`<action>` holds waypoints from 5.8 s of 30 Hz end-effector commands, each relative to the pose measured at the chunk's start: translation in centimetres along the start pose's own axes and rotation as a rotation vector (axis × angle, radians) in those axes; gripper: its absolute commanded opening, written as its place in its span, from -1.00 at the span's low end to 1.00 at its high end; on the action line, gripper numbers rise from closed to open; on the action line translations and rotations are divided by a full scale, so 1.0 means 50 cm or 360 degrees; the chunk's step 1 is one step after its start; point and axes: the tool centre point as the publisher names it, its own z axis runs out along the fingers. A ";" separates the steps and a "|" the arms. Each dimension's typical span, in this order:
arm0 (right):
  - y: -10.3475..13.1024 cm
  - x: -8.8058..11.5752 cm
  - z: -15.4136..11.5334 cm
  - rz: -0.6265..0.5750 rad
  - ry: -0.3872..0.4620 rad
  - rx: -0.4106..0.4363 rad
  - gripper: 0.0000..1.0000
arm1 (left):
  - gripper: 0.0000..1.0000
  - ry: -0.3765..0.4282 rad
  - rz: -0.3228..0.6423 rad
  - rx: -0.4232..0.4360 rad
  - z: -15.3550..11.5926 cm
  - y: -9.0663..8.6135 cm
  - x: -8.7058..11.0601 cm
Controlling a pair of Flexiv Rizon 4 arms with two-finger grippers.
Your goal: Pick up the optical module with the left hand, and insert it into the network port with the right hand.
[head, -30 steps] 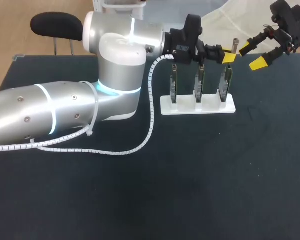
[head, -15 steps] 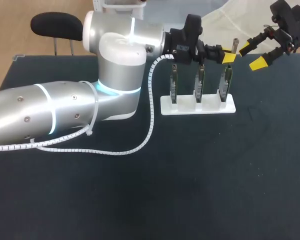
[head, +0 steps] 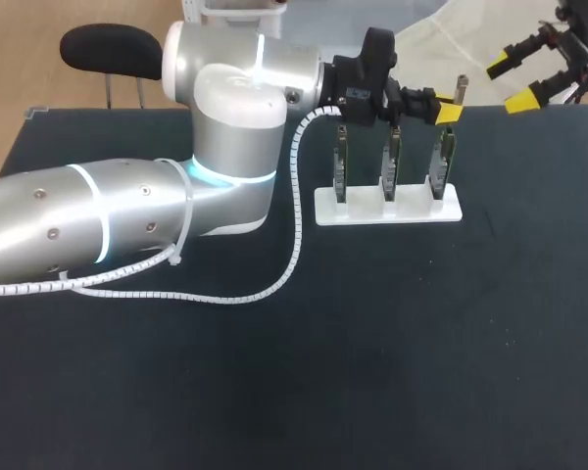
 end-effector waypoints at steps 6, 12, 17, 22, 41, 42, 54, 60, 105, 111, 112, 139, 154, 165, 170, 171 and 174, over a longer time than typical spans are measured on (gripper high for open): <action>0.016 -0.043 0.028 0.0005 -0.0077 -0.0011 1.00 | -1.00 0.0006 -0.0003 0.0004 0.001 0.003 -0.001; 0.018 -0.065 0.042 0.0163 -0.0202 -0.0027 1.00 | -1.00 0.0006 -0.0003 0.0004 0.001 0.003 -0.001; 0.031 -0.078 0.055 0.0151 -0.0189 -0.0036 1.00 | -1.00 0.0006 -0.0003 0.0004 0.001 0.003 -0.001; 0.041 -0.082 0.064 0.0150 -0.0183 -0.0042 1.00 | -1.00 0.0006 -0.0003 0.0004 0.001 0.003 -0.001; 0.036 -0.089 0.077 0.0132 -0.0166 -0.0043 1.00 | -1.00 0.0006 -0.0003 0.0004 0.001 0.003 -0.001; 0.036 -0.089 0.077 0.0129 -0.0168 -0.0039 -0.14 | -1.00 0.0006 -0.0003 0.0004 0.001 0.003 -0.001; 0.035 -0.090 0.077 0.0109 -0.0166 -0.0022 -1.00 | -1.00 0.0006 -0.0003 0.0004 0.001 0.003 -0.001; 0.040 -0.089 0.078 0.0110 -0.0159 -0.0018 -1.00 | -1.00 0.0006 -0.0003 0.0004 0.001 0.003 -0.001; 0.039 -0.087 0.071 0.0092 -0.0153 0.0018 -1.00 | 1.00 0.0530 0.0085 0.0017 -0.060 -0.013 0.002; 0.038 -0.087 0.072 0.0096 -0.0150 0.0020 -1.00 | 1.00 0.0563 0.0040 -0.0020 -0.061 -0.020 0.025; 0.038 -0.087 0.072 0.0096 -0.0149 0.0020 -1.00 | 1.00 0.0565 0.0043 -0.0026 -0.062 -0.020 0.026; 0.033 -0.078 0.078 0.0038 -0.0122 -0.0036 -1.00 | 1.00 0.0608 0.0040 -0.0024 -0.068 -0.017 0.032; 0.035 -0.059 0.091 0.0005 -0.0099 -0.0008 -1.00 | 1.00 0.0608 0.0040 -0.0024 -0.068 -0.017 0.032; 0.036 -0.056 0.099 0.0012 -0.0087 -0.0003 -1.00 | 1.00 0.0608 0.0040 -0.0024 -0.068 -0.017 0.032; 0.036 -0.057 0.103 0.0007 -0.0081 -0.0005 -1.00 | 1.00 0.0608 0.0040 -0.0024 -0.068 -0.017 0.032; 0.036 -0.057 0.103 0.0007 -0.0079 -0.0004 -1.00 | 1.00 0.0608 0.0040 -0.0024 -0.068 -0.017 0.032; 0.035 -0.054 0.106 0.0005 -0.0072 0.0004 -1.00 | 1.00 0.0608 0.0040 -0.0024 -0.068 -0.017 0.032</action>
